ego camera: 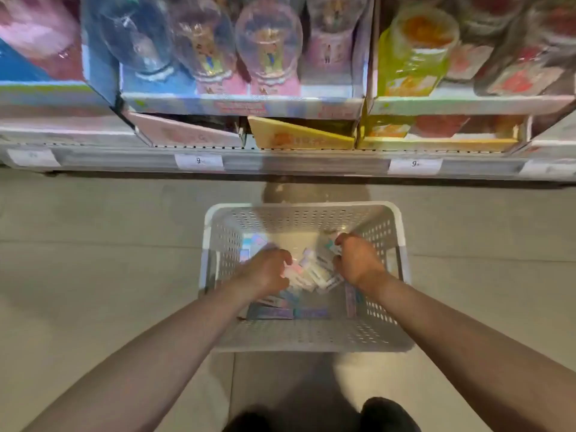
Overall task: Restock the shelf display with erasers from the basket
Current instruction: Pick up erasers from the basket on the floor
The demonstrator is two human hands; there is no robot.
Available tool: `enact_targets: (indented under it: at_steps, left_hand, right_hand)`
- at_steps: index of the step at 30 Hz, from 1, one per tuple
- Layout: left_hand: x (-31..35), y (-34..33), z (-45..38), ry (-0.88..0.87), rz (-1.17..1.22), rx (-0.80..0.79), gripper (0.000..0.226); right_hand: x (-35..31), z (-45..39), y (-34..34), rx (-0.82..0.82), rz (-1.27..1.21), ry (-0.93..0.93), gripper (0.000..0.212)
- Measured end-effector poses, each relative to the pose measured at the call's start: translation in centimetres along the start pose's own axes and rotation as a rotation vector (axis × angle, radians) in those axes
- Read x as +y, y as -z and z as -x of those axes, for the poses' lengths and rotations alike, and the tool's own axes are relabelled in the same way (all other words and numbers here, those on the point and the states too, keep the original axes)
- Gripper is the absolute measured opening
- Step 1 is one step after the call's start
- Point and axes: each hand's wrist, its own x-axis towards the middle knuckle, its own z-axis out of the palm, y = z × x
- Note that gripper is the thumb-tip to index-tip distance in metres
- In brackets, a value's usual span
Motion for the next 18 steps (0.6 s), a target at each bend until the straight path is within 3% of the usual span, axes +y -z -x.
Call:
enact_targets:
  at_steps: [3,8,12,18]
  left_hand:
    - [-0.3,-1.3,-2.5,-0.126,-0.264,-0.101,0.04]
    - [-0.5,-2.6,-4.5,-0.377,-0.732,-0.172,0.042]
    - [-0.4,-2.8,-4.6,-0.489,-0.842,-0.181,0.041]
    - [0.0,-2.5,-4.1,-0.51,-0.947,-0.179,0.036]
  right_hand:
    - [0.5,-2.4,-1.5,0.029,0.126,0.011,0.04]
    - [0.4,-4.0,-3.1,-0.057,0.349,-0.002,0.043]
    - [0.2,-3.8,-3.2,-0.061,0.416,-0.027,0.049]
    - [0.0,-4.1,-4.1,-0.083,0.408,-0.077,0.056]
